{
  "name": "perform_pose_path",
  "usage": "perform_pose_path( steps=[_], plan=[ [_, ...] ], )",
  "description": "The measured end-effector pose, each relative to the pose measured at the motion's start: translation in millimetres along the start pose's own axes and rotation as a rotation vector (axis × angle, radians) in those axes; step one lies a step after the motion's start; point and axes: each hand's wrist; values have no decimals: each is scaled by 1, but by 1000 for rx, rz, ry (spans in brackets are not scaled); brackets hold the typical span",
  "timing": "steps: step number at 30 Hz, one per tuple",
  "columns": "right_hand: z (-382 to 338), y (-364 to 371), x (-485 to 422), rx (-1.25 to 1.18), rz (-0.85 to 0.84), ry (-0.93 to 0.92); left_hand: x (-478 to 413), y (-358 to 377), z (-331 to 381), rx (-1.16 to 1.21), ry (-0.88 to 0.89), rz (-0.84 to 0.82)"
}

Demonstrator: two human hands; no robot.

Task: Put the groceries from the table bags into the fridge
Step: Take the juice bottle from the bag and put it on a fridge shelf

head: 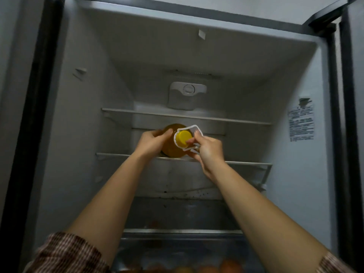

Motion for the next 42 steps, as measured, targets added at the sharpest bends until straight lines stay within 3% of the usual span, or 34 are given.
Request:
perform_pose_path(
  steps=[3,9,14,18,23,26,33,42],
  plan=[
    [3,10,-25,219,28,-19,-25,-3,-15,-189,36,10],
    [-2,17,-59,739,-86,-15,-51,-5,-43,-497,33,56],
    [3,-2,-80,647,-146,74,-40,1,-44,-686,136,95],
    [9,-6,-66,512,143,-116,-11,3,-28,-810,187,114],
    [17,-17,-16,582,196,-261,48,5,-30,-820,347,94],
    [23,-28,24,642,215,-300,89,7,-23,-730,294,70],
    [38,-64,137,925,99,-279,200,-10,40,-828,223,-35],
    [61,-73,328,970,-169,-295,389,-66,145,-984,213,-49]
  ],
)
Point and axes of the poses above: each hand's wrist, its own x-axis away from the middle knuckle, its own y-axis out of the palm, z = x × y, and after that the axes turned 14 degrees about y, right-handed
